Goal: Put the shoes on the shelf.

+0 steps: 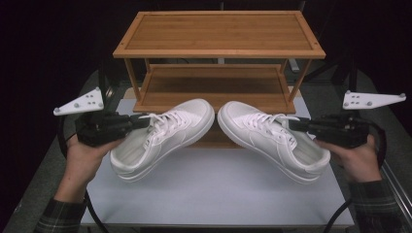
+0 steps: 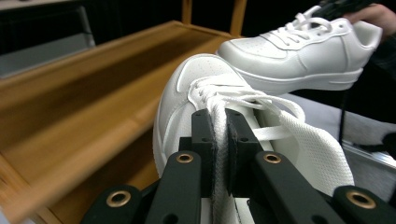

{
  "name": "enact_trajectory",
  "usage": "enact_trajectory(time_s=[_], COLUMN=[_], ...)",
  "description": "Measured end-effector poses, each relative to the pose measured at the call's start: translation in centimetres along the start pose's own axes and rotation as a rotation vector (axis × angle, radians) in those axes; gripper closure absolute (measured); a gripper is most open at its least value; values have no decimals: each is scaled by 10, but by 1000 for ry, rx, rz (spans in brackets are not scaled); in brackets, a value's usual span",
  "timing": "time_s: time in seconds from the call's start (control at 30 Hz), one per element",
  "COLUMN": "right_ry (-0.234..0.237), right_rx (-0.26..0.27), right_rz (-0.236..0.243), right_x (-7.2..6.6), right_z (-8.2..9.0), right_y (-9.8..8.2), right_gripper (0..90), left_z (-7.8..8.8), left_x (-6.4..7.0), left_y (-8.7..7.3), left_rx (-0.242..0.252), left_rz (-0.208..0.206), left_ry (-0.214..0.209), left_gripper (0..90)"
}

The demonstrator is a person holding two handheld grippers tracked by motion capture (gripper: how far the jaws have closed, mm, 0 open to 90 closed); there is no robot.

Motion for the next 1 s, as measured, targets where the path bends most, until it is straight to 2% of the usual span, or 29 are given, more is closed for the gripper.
enact_trajectory(time_s=[0.2,0.37,0.5,0.7,0.87,1.0], right_ry=[-35,-82,-133,-195,-219,-229], right_rx=[19,32,33,16,24,38], right_rz=[-2,-17,-36,-47,-59,-71], right_x=[10,25,38,55,61,63], right_z=[-3,-15,-32,-55,-64,-65], right_y=[25,40,47,54,56,57], right_gripper=[852,853,852,852,851,848], left_z=[-12,-30,-49,-70,-80,-84], left_x=[-10,-20,-27,-37,-42,-44], left_y=[26,36,37,34,30,31], left_rx=[16,14,9,10,9,11], left_rz=[4,25,54,93,105,127], left_ry=[46,107,160,211,254,266], left_gripper=[845,846,846,845,844,841])
Point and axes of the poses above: each handheld gripper's, and its own axes: z roughly backward along the jaws, y roughly out of its top, x roughly to its right, the point moved 3 cm from there along -z, roughly forward along the jaws, and after that the axes turned 8 degrees about y, right-handed, at the moved point
